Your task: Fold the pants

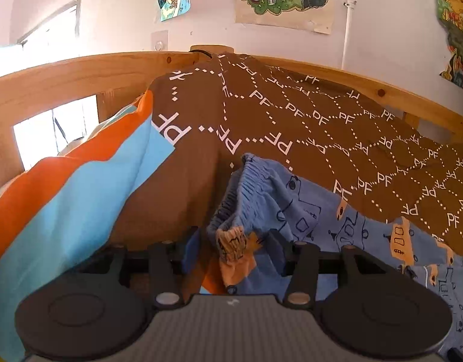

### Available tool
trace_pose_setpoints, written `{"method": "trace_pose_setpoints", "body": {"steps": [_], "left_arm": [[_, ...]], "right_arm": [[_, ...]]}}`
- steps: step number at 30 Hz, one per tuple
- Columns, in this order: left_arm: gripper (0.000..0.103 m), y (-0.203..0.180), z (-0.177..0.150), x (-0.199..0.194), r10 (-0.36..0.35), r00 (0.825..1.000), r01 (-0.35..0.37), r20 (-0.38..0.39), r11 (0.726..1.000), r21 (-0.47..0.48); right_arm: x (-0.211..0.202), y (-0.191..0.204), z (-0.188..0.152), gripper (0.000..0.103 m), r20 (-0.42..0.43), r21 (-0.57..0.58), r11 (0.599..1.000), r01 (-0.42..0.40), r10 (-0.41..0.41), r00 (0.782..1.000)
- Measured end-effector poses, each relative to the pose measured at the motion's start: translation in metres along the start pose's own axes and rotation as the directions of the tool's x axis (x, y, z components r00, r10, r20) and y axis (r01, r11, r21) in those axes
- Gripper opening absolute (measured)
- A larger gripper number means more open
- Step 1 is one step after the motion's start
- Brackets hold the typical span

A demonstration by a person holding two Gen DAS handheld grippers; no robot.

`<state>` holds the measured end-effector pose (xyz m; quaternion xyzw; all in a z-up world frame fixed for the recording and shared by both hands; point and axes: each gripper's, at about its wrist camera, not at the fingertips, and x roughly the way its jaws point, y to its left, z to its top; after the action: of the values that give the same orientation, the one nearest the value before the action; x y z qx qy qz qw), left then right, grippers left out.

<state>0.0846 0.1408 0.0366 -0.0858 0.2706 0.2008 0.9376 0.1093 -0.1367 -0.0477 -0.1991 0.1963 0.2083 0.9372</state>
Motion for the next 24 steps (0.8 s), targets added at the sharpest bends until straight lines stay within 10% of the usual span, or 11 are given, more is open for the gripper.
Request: {"method": "trace_pose_setpoints", "body": {"steps": [9, 24], "left_arm": [[0.021, 0.008, 0.003, -0.002, -0.003, 1.0, 0.002, -0.014, 0.998, -0.064], [0.016, -0.048, -0.007, -0.026, 0.054, 0.99, -0.083, 0.133, 0.971, 0.224]], "right_arm": [[0.0, 0.0, 0.0, 0.102, 0.0, -0.004, 1.0, 0.003, -0.003, 1.0], [0.001, 0.001, -0.001, 0.102, 0.0, -0.006, 1.0, 0.004, -0.004, 1.0]]}}
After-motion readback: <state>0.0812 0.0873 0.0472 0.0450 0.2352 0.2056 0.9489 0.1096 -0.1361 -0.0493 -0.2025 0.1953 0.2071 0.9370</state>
